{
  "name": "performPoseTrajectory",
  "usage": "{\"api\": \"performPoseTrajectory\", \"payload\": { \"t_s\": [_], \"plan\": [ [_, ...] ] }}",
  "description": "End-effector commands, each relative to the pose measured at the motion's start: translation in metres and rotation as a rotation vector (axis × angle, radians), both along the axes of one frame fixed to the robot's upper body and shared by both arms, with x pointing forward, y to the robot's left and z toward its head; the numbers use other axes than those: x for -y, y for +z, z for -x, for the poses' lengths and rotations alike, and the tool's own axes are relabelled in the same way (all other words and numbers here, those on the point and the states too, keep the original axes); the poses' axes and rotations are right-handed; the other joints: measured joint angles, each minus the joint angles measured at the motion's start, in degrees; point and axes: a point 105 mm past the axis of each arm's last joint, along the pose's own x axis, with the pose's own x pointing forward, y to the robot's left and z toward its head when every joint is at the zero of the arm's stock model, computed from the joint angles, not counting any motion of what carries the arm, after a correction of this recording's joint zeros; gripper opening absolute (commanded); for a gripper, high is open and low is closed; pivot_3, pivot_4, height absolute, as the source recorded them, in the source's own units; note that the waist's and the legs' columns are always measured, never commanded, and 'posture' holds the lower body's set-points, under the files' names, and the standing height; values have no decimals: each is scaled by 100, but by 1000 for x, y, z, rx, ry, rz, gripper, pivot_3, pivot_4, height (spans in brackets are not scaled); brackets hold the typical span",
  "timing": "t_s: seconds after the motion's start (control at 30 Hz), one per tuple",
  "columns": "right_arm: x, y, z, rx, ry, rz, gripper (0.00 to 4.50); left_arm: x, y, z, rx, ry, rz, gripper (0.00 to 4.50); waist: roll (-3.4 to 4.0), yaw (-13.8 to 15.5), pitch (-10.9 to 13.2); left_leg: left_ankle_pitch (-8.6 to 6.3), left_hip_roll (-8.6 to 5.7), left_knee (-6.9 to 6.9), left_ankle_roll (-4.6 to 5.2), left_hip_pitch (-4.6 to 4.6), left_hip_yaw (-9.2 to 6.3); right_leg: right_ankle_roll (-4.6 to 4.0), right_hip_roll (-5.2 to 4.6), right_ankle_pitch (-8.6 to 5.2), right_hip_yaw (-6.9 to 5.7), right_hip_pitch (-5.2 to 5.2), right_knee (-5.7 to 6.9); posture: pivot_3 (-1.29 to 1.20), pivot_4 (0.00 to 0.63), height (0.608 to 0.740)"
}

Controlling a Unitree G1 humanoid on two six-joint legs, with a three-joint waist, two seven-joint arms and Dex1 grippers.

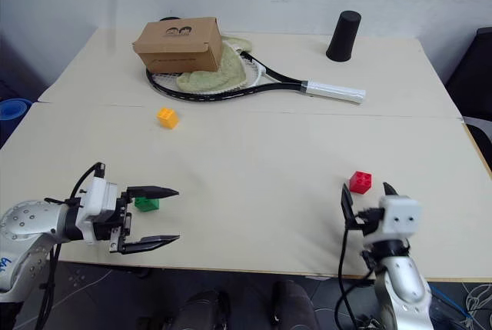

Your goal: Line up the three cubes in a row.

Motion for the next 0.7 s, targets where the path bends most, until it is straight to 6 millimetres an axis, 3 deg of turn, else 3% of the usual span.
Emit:
{"api": "performPoseTrajectory", "payload": {
  "t_s": [0.03, 0.13, 0.2, 0.43, 0.47, 0.5, 0.53, 0.57, 0.63, 0.7],
  "plan": [
    [8, -1, -14, -20, -78, 5, 4500, 3, 2, 4, 30, -8, -10, 4480, 0, -1, 0, -4, 0, -1, 7, 4, 0, 0, 0, 0, 2, 1, 2, 0, 150, 740],
    [15, -5, -23, -54, -112, -4, 4500, 1, 2, 5, 37, 10, -11, 4480, 0, -3, 0, -4, 0, -4, 7, 3, 1, -2, 0, -2, 3, -3, 8, 0, 150, 740],
    [18, -7, -25, -74, -124, -7, 4102, 0, 3, 5, 42, 17, -13, 4500, 0, 3, 0, -4, 0, -4, 7, 2, 3, -2, 0, -2, 4, -4, 9, 0, 150, 740],
    [16, -1, -30, -61, -57, -56, 1771, -4, 6, 5, 59, 45, -16, 4500, 0, -18, 0, -6, 0, -3, 14, 4, 4, -1, 0, -1, 6, -4, 14, 0, 150, 740],
    [13, 4, -29, -41, -22, -70, 1491, -5, 6, 6, 61, 52, -20, 4500, 0, -19, 0, -6, 0, -5, 14, 5, 6, -1, 0, -1, 8, -4, 14, 0, 150, 740],
    [11, 7, -29, -27, 2, -80, 1497, -6, 6, 6, 62, 55, -22, 4500, 0, -19, 0, -6, 0, -6, 14, 5, 8, 0, 1, -1, 8, -6, 15, 0, 150, 740],
    [1, 14, -29, -5, 91, -82, 1499, -6, 6, 6, 62, 60, -22, 4500, 0, -17, 0, -6, 1, -5, 14, 5, 8, 0, 1, -2, 8, -6, 15, 0, 150, 740],
    [-20, 26, -26, 29, 286, -50, 1499, -6, 7, 6, 62, 63, -22, 4500, 0, -15, 0, -6, 1, -5, 14, 4, 8, 0, 1, -2, 8, -6, 14, 0, 150, 740],
    [-71, 39, 0, 56, 826, 139, 1499, -7, 7, 6, 58, 69, -19, 4500, 8, -17, 7, -10, 0, -2, 21, 3, 12, 2, 1, -1, 10, -5, 14, 0, 150, 740],
    [-79, 28, 13, -42, 1119, 279, 1499, -7, 6, 6, 48, 67, -16, 4500, 7, -13, 6, -14, -3, 0, 34, 9, 20, 10, 3, 0, 16, -3, 9, 0, 150, 740]
  ]
}}
